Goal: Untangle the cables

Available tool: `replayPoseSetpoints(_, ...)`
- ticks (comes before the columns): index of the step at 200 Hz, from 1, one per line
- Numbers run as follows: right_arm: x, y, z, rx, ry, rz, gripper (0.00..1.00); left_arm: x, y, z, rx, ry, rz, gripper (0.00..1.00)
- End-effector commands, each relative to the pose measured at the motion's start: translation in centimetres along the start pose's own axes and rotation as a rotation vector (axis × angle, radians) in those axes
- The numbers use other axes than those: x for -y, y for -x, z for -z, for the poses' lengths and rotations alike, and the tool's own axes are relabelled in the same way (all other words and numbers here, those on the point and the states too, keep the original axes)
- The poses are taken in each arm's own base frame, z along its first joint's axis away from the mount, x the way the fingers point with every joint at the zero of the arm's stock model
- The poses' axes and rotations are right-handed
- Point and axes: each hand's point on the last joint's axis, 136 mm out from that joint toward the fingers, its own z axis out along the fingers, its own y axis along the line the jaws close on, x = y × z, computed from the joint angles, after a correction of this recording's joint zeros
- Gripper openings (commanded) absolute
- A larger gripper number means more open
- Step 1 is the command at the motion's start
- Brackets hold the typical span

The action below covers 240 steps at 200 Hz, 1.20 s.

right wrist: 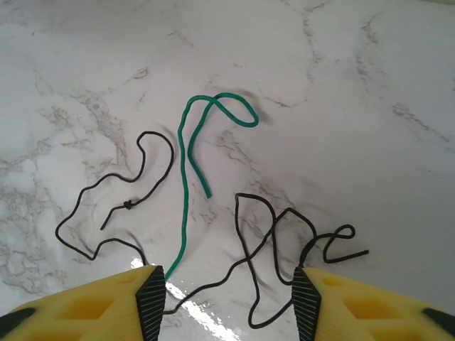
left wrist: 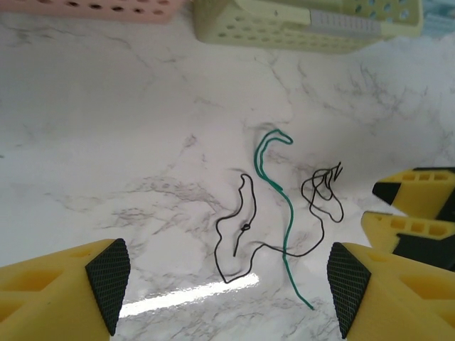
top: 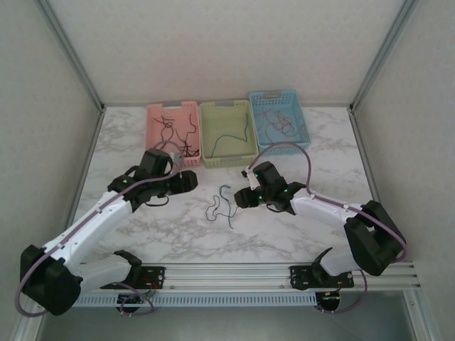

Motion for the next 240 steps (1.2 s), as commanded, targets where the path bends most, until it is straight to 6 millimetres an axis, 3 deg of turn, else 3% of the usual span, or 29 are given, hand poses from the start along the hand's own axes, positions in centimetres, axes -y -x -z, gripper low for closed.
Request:
replayPoseSetpoints(1, 1.5, -0.1, 0.3, -0.008, -0.057, -0.056, 0.49, 1.7, -0.6, -2.0, -0.022, -0.028, -0.036, 0.75)
replayPoseSetpoints(28, 3.3, 0.1, -0.1, -0.014, -0.090, -0.143, 0.48, 3.0, -1.6, -4.4, -0.066, -0.051, -0.047, 0.74)
replayPoseSetpoints(70, 4.1, 0.1, -0.1, 0.002, -0.096, -0.189, 0.46, 5.8, -2.0, -8.0, -0.114, -0.064, -0.074, 0.71)
replayPoseSetpoints(103, 4.6, -0.1, 0.5, 0.012, -0.108, -0.196, 0.45, 5.8, -2.0, -11.5, -0.161, 0.039, -0.116, 0.66)
replayPoseSetpoints(148, 5.2, -0.3, 1.7, 0.038, -0.127, -0.206, 0.45, 5.6, -1.7, -14.5, -0.193, 0.140, -0.188, 0.55)
replayPoseSetpoints(240, 5.8, -0.4, 2.4, 0.057, -0.142, -0.222, 0.45, 3.7, -4.7, -17.9, -0.263, 0.222, -0.232, 0.44)
